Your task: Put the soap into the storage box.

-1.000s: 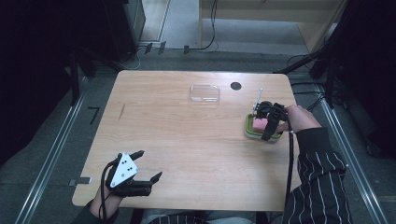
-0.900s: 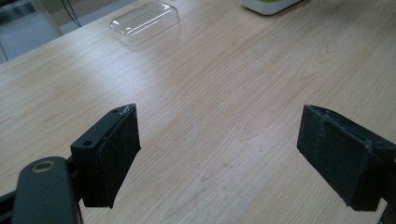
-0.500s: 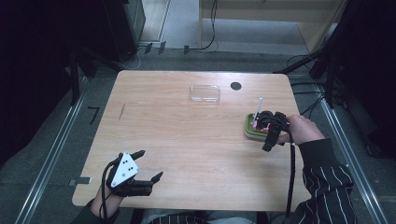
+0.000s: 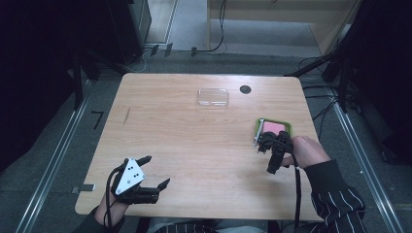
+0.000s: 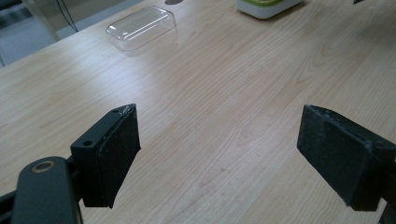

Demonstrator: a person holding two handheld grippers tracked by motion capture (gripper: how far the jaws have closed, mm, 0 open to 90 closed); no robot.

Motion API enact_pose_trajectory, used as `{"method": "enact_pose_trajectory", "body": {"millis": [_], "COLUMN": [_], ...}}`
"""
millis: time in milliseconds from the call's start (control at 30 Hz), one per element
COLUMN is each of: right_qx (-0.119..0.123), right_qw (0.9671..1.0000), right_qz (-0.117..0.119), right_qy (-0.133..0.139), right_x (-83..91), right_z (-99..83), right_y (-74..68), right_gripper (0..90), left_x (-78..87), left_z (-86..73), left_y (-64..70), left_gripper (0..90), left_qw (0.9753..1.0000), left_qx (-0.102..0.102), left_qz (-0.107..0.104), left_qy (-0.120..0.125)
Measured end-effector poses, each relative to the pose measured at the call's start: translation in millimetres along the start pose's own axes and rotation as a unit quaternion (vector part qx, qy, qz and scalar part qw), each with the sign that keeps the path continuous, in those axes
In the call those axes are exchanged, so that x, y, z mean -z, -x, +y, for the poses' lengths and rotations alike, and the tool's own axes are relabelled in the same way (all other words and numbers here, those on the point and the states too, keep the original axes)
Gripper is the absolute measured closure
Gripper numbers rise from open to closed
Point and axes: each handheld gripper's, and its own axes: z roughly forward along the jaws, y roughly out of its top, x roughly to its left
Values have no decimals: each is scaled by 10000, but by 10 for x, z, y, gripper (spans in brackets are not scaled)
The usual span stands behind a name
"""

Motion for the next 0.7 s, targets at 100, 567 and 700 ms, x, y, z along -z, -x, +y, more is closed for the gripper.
{"method": "enact_pose_trajectory", "body": {"millis": [100, 567, 700], "right_qx": [50, 203, 174], "right_qw": [10000, 9994, 9995], "right_qz": [18, -35, -2], "right_qy": [12, 281, 264], "right_x": [-6, -92, -145], "right_z": [13, -66, -105], "right_y": [-72, -423, -456], "right_gripper": [81, 101, 110], "left_x": [-2, -14, -19], "left_z": [2, 10, 13], "left_y": [0, 2, 2], "left_gripper": [140, 140, 140], "left_qw": [10000, 10000, 10000], "left_qx": [-6, -25, -11], "left_qz": [-10, -40, -34], "left_qy": [4, 7, 12]}}
